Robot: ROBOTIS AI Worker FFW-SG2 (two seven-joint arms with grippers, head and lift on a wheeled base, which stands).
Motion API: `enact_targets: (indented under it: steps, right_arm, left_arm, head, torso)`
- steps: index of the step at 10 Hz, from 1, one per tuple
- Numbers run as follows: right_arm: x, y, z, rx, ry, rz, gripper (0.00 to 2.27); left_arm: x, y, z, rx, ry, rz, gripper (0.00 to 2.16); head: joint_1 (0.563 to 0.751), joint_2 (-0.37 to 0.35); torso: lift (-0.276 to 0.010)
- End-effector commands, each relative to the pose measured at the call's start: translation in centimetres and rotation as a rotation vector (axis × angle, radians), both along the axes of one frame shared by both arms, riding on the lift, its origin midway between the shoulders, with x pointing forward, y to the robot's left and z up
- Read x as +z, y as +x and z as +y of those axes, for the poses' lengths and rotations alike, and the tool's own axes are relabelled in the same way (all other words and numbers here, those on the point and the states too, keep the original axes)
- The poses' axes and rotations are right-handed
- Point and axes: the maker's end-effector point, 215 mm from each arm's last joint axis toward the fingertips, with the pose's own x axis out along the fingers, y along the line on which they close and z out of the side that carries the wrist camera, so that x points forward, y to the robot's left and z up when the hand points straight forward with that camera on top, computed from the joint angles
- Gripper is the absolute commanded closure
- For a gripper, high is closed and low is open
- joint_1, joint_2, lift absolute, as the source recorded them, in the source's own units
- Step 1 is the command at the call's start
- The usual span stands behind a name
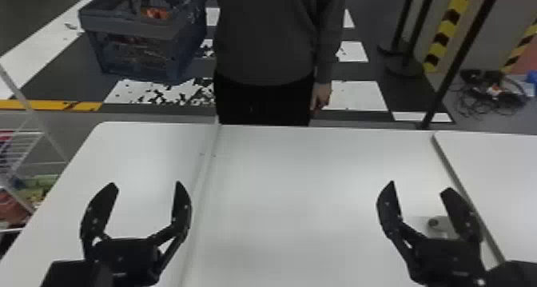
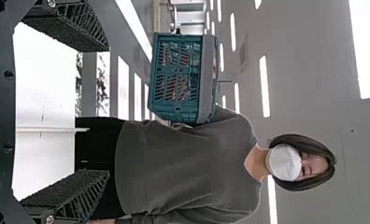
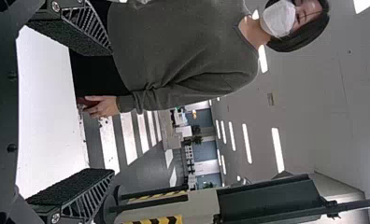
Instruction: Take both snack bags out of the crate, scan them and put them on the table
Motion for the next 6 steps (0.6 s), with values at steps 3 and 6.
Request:
enact_targets:
  steps: [3, 6]
  right_arm:
    - [0.02, -0.01, 0.1, 0.001, 0.002, -0.001, 0.08]
    - [-0.06, -0.02, 0.1, 0.001, 0.002, 0.001, 0.08]
  left_arm:
    - [-0.24, 0.02, -0.95, -0.032, 0.023, 0.003, 0.06]
    - [-0.22, 0.03, -1.19, -0.044, 0.032, 0.002, 0.06]
  head:
    - [0.695, 0.026]
    - [0.695, 0.02]
  torso:
    - [-0.092]
    - [-0.092]
